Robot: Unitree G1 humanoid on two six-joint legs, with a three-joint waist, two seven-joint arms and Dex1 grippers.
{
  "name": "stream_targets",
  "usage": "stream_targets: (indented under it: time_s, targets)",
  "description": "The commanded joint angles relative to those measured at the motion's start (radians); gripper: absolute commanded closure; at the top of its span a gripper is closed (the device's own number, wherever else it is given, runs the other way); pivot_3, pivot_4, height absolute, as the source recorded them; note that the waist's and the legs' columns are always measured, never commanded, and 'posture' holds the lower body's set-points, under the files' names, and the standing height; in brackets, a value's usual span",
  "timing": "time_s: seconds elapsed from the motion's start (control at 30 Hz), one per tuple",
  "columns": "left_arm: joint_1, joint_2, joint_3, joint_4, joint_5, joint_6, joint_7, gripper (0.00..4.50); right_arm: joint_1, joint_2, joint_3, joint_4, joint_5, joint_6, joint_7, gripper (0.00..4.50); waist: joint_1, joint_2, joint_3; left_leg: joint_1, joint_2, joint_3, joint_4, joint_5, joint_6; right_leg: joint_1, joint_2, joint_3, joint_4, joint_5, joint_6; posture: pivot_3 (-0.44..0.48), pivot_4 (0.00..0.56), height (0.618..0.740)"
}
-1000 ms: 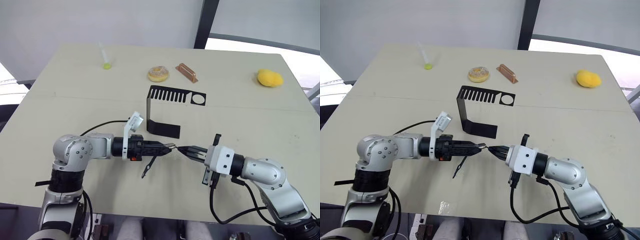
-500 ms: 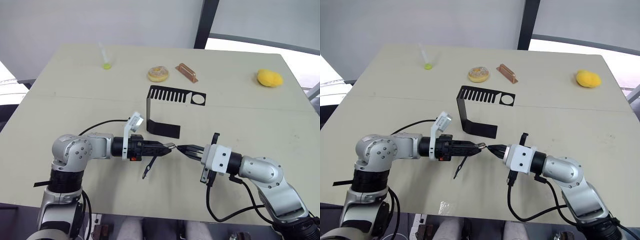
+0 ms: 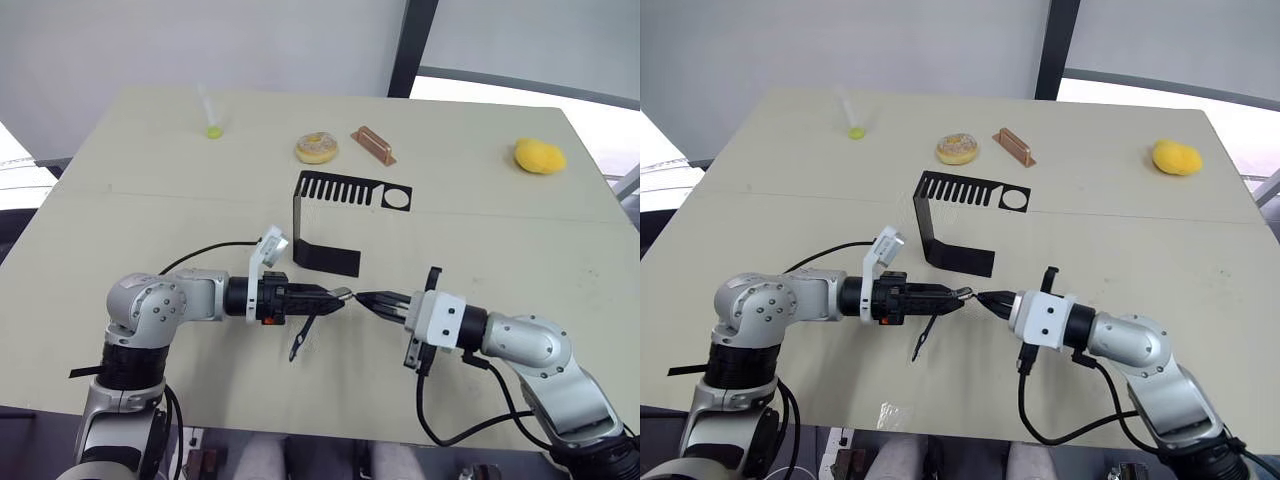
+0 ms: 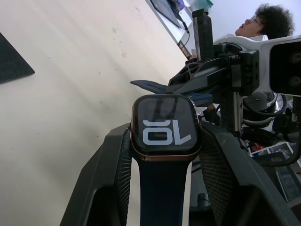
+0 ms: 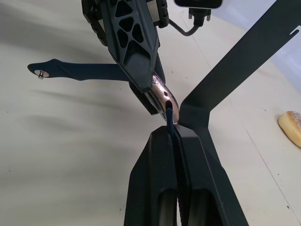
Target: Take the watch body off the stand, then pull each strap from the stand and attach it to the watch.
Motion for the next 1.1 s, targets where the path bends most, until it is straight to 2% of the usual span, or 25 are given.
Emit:
stream_targets:
  time_s: [0.03,0.37,0.8,1.1]
  targets:
    - [-0.009,0.007,0.010,-0.020,-0.032,-0.007,-0.023,2.91,0.009,-0.016,-0.044,-0.057,0.041,-0.033,0.017,4.50,0.000,0.000,0.000,0.000,0.000,0.000,0.000,0.000,0.000,0.000,0.000,0.000,0.000,0.000,0.000,0.000,0.150,0.740]
    - [-0.036,0.052,0.018,0.008,-0.057,-0.003,-0.066,2.91,0.098,-0.062,-0.109,-0.012,0.078,-0.096,0.037,4.50,0.000,0.000,0.000,0.000,0.000,0.000,0.000,0.000,0.000,0.000,0.000,0.000,0.000,0.000,0.000,0.000,0.150,0.740]
    - [-0.045,0.047,-0.014,0.002,-0.044,-0.001,-0.056,2.91,0.015,-0.030,-0.056,-0.073,0.109,-0.043,0.025,4.50,0.000,0.000,0.000,0.000,0.000,0.000,0.000,0.000,0.000,0.000,0.000,0.000,0.000,0.000,0.000,0.000,0.150,0.740]
    - [-0.045,0.036,-0.008,-0.001,-0.053,0.020,-0.034,2.91,0.015,-0.043,-0.044,-0.079,0.099,-0.036,0.032,4.50,0.000,0.000,0.000,0.000,0.000,0.000,0.000,0.000,0.000,0.000,0.000,0.000,0.000,0.000,0.000,0.000,0.150,0.740]
